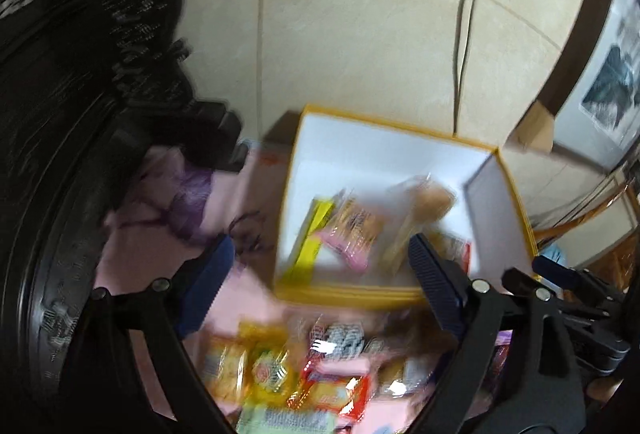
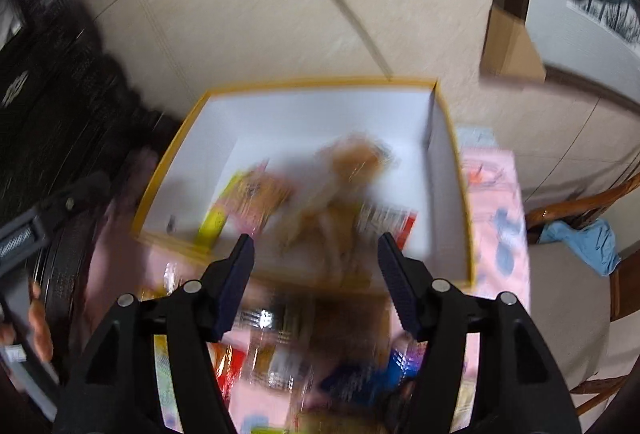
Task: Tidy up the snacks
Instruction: 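Carry both bags into the yellow box and open both tools, then grasp the green snack pack with right tool while left tool reaches the mint-green pack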
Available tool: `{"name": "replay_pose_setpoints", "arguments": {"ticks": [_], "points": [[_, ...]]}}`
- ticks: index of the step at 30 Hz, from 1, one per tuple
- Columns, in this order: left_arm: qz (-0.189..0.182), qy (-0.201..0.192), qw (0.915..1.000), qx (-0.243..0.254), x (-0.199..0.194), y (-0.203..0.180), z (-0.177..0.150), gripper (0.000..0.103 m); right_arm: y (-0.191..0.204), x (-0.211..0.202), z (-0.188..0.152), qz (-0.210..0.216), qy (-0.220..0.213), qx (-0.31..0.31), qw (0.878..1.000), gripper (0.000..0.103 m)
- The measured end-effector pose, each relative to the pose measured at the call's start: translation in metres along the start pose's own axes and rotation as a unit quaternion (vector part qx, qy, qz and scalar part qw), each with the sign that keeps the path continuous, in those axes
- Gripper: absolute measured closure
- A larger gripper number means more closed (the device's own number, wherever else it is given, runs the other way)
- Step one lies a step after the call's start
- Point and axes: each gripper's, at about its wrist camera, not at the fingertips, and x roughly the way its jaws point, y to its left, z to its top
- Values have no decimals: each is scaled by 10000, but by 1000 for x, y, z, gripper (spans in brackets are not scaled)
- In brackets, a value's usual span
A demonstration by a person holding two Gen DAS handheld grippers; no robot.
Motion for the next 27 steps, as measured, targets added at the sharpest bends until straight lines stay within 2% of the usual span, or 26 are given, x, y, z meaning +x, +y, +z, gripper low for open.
{"name": "replay_pose_setpoints", "arguments": {"ticks": [2, 7, 9, 11, 14, 17, 20, 22, 24, 26, 27], "points": [[103, 132, 9998, 63, -8, 5, -36, 13, 1, -3, -39, 98, 301, -3, 9995, 34], [76, 507, 9987, 74, -24, 13, -130, 13, 0, 6, -147, 184, 1251, 318, 9915, 33], [18, 644, 9973, 358, -29, 11, -162, 13, 0, 14, -188, 158, 1590, 520, 9858, 33], [43, 746, 9954, 604, -33, 10, -183, 13, 1, 17, -207, 10, 1615, 580, 9852, 33], [48, 890, 9936, 697, -38, 16, -200, 13, 8, 24, -222, 49, 1615, 628, 9849, 33], [129, 918, 9935, 653, -44, 26, -204, 13, 13, 31, -223, 131, 1614, 654, 9846, 33], [163, 833, 9948, 557, -53, 33, -203, 13, 18, 35, -226, 101, 1558, 692, 9853, 26], [180, 795, 9952, 548, -57, 35, -203, 13, 28, 40, -229, -68, 1513, 501, 9872, 21], [189, 781, 9952, 550, -59, 36, -202, 13, 44, 43, -233, -348, 1397, 167, 9894, 20], [190, 784, 9950, 584, -58, 38, -202, 13, 56, 46, -242, -649, 1285, -87, 9895, 24], [173, 793, 9949, 599, -57, 37, -202, 13, 62, 46, -245, -835, 1165, -238, 9894, 32]]}}
